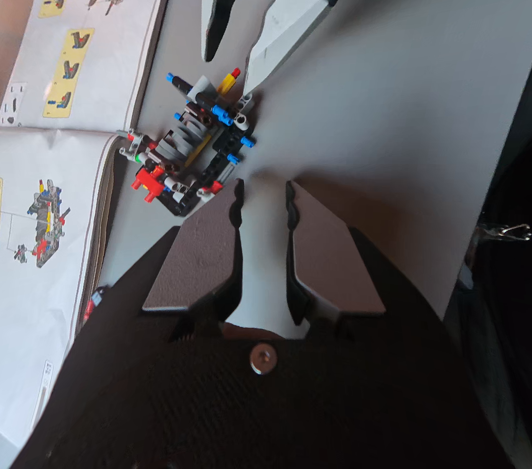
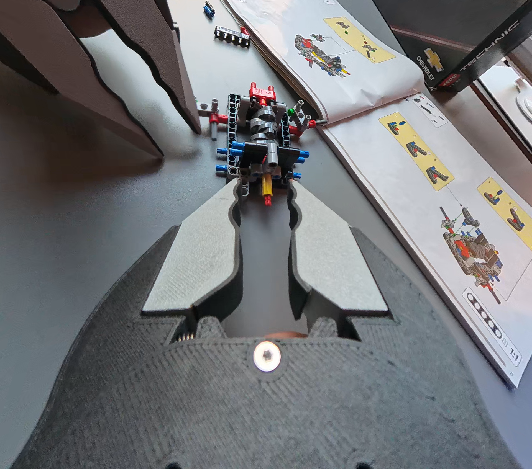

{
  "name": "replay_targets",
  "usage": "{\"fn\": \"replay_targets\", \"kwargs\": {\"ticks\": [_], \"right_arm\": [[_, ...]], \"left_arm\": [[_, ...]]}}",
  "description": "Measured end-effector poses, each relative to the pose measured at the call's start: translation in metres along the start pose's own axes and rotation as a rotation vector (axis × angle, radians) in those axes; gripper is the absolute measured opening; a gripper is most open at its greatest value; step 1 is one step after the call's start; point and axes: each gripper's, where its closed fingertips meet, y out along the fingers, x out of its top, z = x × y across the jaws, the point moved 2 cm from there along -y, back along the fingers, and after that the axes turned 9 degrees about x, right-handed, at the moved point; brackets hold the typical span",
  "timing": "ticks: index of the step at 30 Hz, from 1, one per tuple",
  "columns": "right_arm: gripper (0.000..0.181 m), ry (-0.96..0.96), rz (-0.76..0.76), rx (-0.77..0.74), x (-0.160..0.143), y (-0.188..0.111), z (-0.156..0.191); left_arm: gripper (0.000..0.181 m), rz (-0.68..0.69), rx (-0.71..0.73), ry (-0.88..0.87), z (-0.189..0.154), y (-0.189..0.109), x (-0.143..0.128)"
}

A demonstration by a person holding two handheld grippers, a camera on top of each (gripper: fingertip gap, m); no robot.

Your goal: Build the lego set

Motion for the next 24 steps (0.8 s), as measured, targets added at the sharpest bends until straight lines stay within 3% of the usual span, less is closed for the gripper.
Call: {"fn": "replay_targets", "kwargs": {"ticks": [9, 17, 24], "right_arm": [[0.028, 0.002, 0.004, 0.012, -0.001, 0.000, 0.001], [0.028, -0.007, 0.013, 0.009, -0.002, 0.001, 0.001], [0.028, -0.009, 0.028, 0.008, -0.003, 0.003, 0.001]], "left_arm": [[0.030, 0.077, 0.111, -0.075, 0.034, -0.012, -0.027], [0.033, 0.045, 0.059, -0.097, 0.038, -0.019, -0.028], [0.031, 0.030, 0.105, -0.125, 0.076, -0.021, -0.032]]}}
